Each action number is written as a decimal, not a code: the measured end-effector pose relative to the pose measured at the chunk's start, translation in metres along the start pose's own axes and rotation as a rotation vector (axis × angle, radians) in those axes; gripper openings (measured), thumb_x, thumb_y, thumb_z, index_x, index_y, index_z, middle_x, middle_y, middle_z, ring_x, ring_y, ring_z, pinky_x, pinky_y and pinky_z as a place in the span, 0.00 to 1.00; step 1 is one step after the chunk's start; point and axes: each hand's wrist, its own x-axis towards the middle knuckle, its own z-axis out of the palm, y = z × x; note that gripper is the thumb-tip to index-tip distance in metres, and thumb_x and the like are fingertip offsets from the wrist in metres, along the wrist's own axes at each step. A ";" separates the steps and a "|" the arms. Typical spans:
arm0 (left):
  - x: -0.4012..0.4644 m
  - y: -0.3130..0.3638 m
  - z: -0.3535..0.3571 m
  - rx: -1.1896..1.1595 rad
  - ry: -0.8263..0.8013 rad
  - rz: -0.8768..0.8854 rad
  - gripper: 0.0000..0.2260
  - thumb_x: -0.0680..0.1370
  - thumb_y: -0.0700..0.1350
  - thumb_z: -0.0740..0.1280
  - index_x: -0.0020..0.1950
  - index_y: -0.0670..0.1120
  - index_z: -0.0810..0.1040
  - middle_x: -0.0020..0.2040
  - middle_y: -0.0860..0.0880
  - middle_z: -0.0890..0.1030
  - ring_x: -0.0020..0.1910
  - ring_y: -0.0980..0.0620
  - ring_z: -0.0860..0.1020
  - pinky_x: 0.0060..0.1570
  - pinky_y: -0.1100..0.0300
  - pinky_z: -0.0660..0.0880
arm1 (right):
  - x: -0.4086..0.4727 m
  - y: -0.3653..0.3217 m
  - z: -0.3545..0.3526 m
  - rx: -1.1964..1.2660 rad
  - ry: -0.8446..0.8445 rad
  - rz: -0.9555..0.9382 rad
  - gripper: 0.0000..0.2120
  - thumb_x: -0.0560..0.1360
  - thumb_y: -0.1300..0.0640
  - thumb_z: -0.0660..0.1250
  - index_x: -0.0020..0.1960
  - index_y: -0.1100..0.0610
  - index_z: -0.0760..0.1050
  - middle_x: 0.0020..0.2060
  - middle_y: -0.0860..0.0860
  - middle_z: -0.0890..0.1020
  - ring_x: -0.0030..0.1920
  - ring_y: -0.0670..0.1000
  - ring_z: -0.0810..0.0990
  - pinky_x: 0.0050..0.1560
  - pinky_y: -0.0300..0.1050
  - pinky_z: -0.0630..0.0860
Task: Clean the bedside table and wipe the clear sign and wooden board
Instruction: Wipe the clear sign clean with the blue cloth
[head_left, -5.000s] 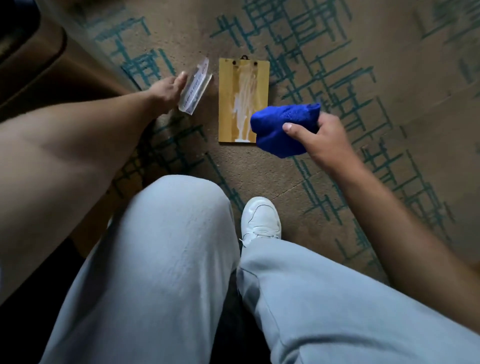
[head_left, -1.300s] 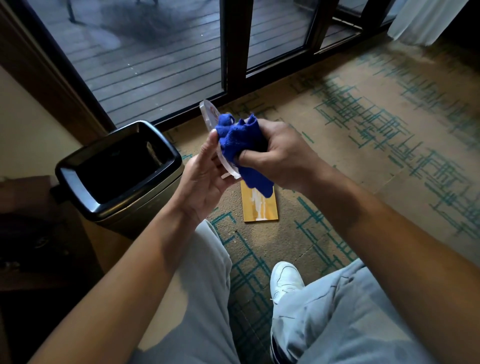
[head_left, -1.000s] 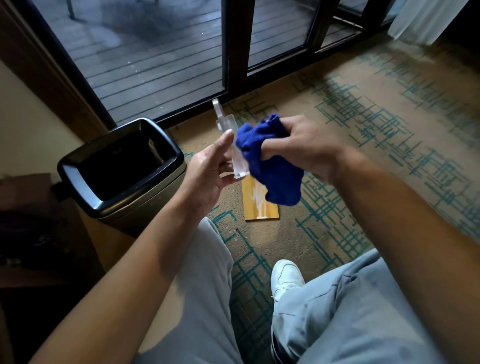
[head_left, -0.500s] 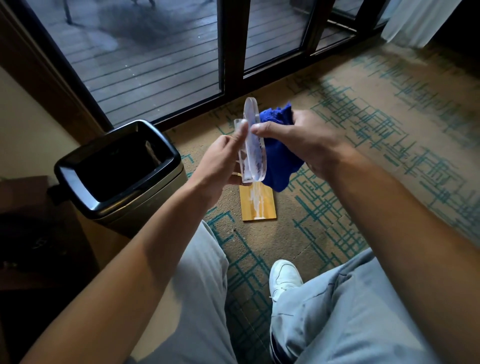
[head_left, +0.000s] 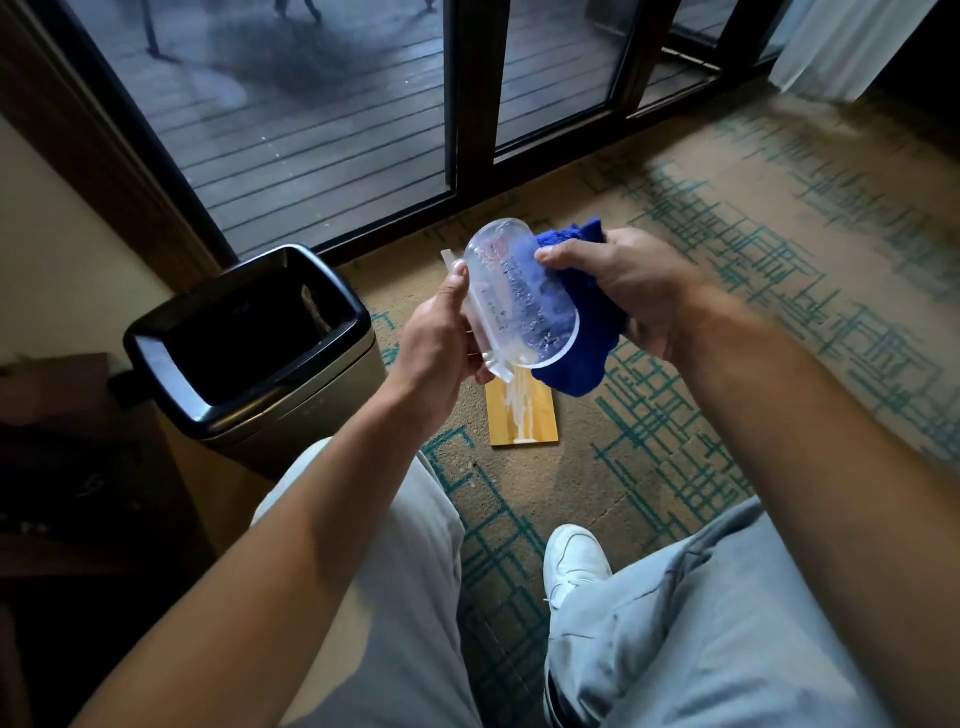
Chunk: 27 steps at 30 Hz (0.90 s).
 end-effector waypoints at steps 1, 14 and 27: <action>0.000 -0.002 0.001 0.010 0.022 0.016 0.21 0.85 0.57 0.53 0.51 0.47 0.81 0.48 0.31 0.80 0.42 0.37 0.79 0.38 0.47 0.71 | 0.000 0.000 0.002 -0.027 0.034 -0.025 0.05 0.73 0.56 0.73 0.45 0.58 0.81 0.43 0.57 0.86 0.44 0.56 0.84 0.55 0.60 0.79; 0.007 -0.007 0.000 0.447 0.205 0.277 0.18 0.82 0.57 0.52 0.44 0.45 0.71 0.28 0.50 0.76 0.27 0.47 0.75 0.29 0.50 0.72 | -0.026 -0.008 0.028 -0.390 0.053 -0.382 0.06 0.73 0.59 0.73 0.50 0.55 0.81 0.45 0.50 0.86 0.47 0.51 0.85 0.54 0.54 0.81; 0.013 -0.007 -0.008 0.341 0.260 0.152 0.33 0.76 0.63 0.53 0.53 0.33 0.77 0.48 0.33 0.81 0.47 0.32 0.79 0.48 0.35 0.74 | -0.019 -0.002 0.041 -0.545 -0.118 -0.229 0.04 0.73 0.58 0.74 0.44 0.58 0.84 0.38 0.53 0.87 0.38 0.47 0.85 0.43 0.46 0.82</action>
